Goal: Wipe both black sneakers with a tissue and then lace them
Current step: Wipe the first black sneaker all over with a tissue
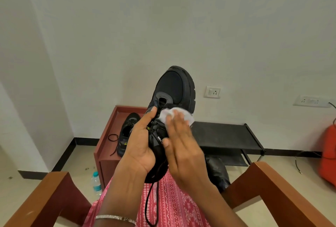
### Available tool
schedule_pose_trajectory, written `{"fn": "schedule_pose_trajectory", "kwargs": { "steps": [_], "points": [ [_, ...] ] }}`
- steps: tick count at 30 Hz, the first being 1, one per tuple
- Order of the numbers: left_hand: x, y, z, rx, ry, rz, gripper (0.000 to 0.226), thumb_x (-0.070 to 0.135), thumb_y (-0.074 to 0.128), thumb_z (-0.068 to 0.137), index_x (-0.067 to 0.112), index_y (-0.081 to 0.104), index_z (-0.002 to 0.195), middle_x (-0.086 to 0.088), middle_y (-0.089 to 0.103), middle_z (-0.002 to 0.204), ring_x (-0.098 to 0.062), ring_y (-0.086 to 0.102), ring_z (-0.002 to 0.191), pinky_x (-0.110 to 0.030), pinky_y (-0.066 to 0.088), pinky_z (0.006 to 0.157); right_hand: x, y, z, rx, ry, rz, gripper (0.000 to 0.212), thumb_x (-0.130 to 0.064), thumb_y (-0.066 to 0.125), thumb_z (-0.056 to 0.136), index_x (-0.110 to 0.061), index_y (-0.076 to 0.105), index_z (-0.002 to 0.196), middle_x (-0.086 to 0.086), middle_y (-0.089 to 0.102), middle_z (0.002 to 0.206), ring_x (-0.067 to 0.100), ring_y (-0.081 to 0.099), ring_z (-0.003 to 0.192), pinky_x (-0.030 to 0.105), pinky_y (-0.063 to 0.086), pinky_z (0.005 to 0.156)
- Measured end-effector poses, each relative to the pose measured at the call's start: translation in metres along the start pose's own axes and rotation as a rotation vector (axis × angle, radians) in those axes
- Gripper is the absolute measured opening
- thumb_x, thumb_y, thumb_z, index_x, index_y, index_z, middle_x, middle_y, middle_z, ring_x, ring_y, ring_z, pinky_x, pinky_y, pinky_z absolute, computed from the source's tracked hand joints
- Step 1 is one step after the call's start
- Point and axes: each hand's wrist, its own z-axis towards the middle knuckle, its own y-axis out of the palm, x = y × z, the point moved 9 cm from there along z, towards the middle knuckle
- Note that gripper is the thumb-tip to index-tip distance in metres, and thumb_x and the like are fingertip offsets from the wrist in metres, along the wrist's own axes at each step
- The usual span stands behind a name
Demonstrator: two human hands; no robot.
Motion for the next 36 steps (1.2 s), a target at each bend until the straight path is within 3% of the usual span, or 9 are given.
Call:
{"fn": "schedule_pose_trajectory", "kwargs": {
  "steps": [4,7,13,23,31,36],
  "points": [
    [-0.004,0.005,0.001,-0.042,-0.032,-0.052,0.044,0.037,0.063,0.094,0.006,0.070,0.124,-0.017,0.068,0.127,-0.031,0.068,0.114,-0.041,0.052,0.096,0.032,-0.016,0.028,0.056,0.222,0.078,0.056,-0.034,0.031,0.109,-0.020,0.012,0.160,-0.005,0.005,0.168,0.012,0.005,0.154,0.038,0.028,0.121],
    [-0.002,0.005,0.002,-0.065,-0.030,-0.056,0.047,0.039,0.061,0.094,0.008,0.067,0.129,-0.017,0.065,0.131,-0.032,0.065,0.119,-0.042,0.052,0.098,0.034,-0.023,0.034,0.050,0.230,0.099,0.057,-0.033,0.032,0.109,-0.023,0.009,0.160,-0.007,0.004,0.168,0.012,0.003,0.154,0.030,0.022,0.123],
    [0.001,-0.001,0.003,-0.054,-0.041,-0.089,0.044,0.039,0.064,0.091,0.006,0.074,0.118,-0.017,0.068,0.127,-0.029,0.068,0.113,-0.040,0.056,0.095,0.008,0.000,-0.007,-0.033,0.095,0.082,0.056,-0.028,0.039,0.107,-0.009,0.022,0.157,0.004,0.010,0.167,0.021,0.010,0.154,0.052,0.034,0.117],
    [-0.002,0.010,-0.001,-0.119,-0.056,-0.085,0.039,0.035,0.059,0.096,0.008,0.072,0.121,-0.015,0.071,0.122,-0.029,0.072,0.105,-0.040,0.059,0.090,0.012,-0.034,0.061,0.083,0.113,0.080,0.052,-0.027,0.034,0.109,-0.012,0.022,0.158,0.003,0.009,0.167,0.015,0.003,0.154,0.051,0.018,0.124],
    [0.003,0.001,0.001,-0.075,-0.044,-0.106,0.044,0.036,0.064,0.092,0.004,0.071,0.121,-0.018,0.069,0.125,-0.029,0.070,0.108,-0.041,0.058,0.092,0.001,-0.003,-0.003,0.020,0.094,0.057,0.055,-0.026,0.041,0.106,-0.007,0.025,0.156,0.008,0.014,0.166,0.024,0.011,0.154,0.056,0.026,0.120],
    [0.000,0.008,0.000,-0.101,-0.040,-0.093,0.040,0.034,0.063,0.094,0.008,0.071,0.122,-0.016,0.069,0.124,-0.030,0.071,0.106,-0.040,0.058,0.091,0.013,-0.028,0.049,0.045,0.147,0.067,0.052,-0.030,0.033,0.109,-0.015,0.022,0.158,0.002,0.012,0.167,0.013,0.004,0.154,0.045,0.014,0.125]
  ]
}}
